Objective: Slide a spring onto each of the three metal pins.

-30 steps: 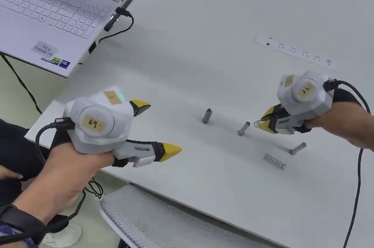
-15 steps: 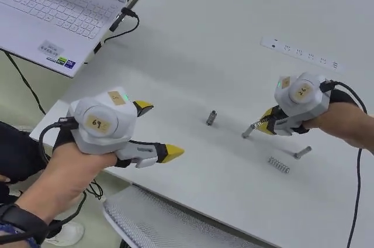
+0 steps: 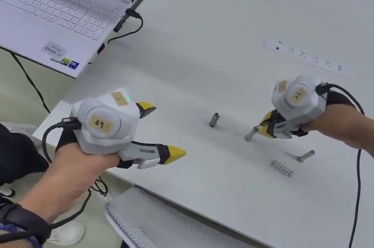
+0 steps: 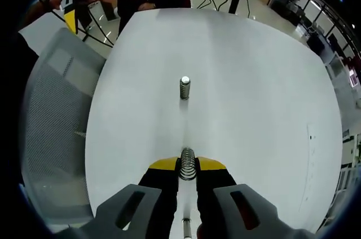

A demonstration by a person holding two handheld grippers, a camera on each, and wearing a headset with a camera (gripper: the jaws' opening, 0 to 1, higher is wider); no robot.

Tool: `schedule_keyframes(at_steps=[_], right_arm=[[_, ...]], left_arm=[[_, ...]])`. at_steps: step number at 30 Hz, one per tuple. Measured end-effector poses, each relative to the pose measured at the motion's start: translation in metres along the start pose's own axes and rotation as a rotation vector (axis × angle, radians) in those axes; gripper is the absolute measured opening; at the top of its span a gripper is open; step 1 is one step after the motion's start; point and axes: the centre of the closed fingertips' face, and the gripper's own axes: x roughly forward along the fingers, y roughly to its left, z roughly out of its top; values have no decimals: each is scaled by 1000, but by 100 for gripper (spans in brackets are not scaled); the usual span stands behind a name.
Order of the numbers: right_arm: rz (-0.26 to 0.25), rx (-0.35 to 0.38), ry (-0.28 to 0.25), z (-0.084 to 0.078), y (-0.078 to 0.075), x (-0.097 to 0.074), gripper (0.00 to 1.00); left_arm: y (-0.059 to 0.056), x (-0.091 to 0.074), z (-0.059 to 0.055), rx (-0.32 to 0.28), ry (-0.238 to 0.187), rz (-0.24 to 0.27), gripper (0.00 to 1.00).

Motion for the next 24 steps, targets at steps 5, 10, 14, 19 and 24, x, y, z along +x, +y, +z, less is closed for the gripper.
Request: schedule_keyframes(at_steps=[5,10,14,19,24], right_arm=[[3,-8,11,-1,0,1,9],[4,-14,14,0,-1,4,9],[6,-15,11,3,-1,5,9],[12,-21,17,3,0,9,9],[14,-27,23,4,1,11,9]], left_arm=[[-3,0,-3,-8,8,-5,65],[-4,-1,-4,-12,6,-6,65],[-3,-1,-3,-12,6,-5,65],[-1,-1,-4,-14,6,-5,65],[0,-2,-5,-16,7,-4,65]])
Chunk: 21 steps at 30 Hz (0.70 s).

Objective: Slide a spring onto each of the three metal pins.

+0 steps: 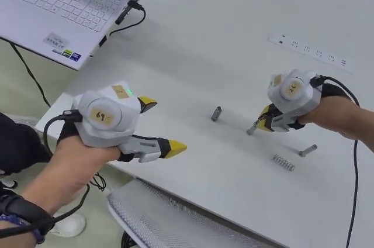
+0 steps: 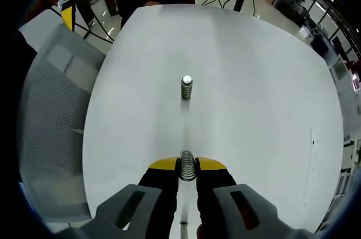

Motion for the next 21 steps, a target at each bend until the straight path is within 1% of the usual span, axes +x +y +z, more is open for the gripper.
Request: schedule_keyframes(at_steps=[4,9,15,21], right_arm=[[7,-8,13,-1,1,5,9],[14,-13,16,0,1,9,9],[21,-28,28,-1,2,14,9],[29,-38,41,-3,3,19,9]], left_arm=[[0,0,-1,0,1,-2,65],[1,1,-2,-1,3,-2,65],[0,1,-1,-2,3,-3,65],[2,1,-1,-2,5,-1,65]])
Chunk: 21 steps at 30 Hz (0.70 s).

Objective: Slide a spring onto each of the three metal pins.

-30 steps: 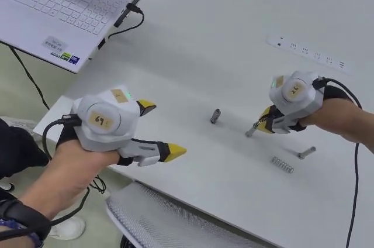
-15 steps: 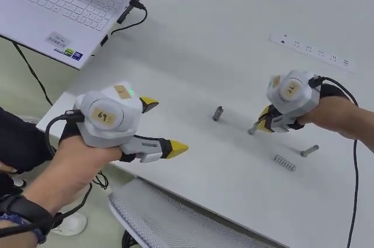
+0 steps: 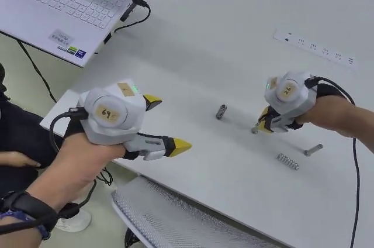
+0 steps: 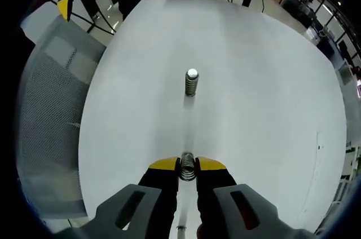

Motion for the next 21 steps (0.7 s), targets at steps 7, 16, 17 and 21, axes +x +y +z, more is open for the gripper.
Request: schedule_keyframes(at_steps=[7,16,17,21], right_arm=[[9,-13,11,0,0,6,9],[19,-20,21,-1,1,15,9],[19,-21,22,-2,1,15,9],[23,-32,32,-5,2,20,9]], left_arm=[[1,1,-1,2,4,1,65],[3,1,0,1,7,0,64],[3,1,0,1,7,0,64],[3,1,0,2,9,0,64]])
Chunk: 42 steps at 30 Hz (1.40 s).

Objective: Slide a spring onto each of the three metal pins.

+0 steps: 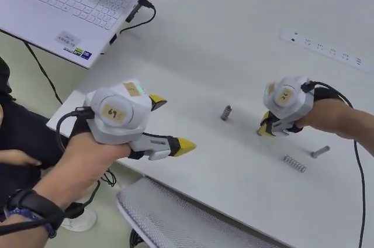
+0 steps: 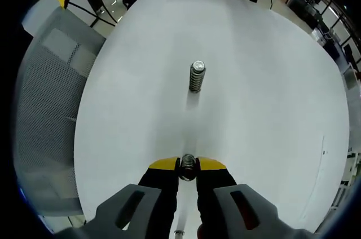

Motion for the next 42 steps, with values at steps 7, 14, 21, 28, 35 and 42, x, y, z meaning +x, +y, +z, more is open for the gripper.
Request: schedule_keyframes(at_steps=[7,14,21,28,35,42], right_arm=[[0,6,-5,-1,-2,0,13],[-13,6,-4,-4,-5,-3,22],[-33,4,-8,-7,-5,-9,26],[-66,14,-16,-11,-8,-16,31],[-105,53,-42,-17,-10,-23,33],[-150,110,-84,-21,-7,-32,35]], left_arm=[[-1,2,3,0,-4,0,65],[-4,3,5,6,-6,-3,65],[-5,2,8,10,-10,-3,65],[-9,0,7,12,-6,-1,65],[-10,-2,9,12,-9,6,65],[-10,-4,12,14,-11,12,65]])
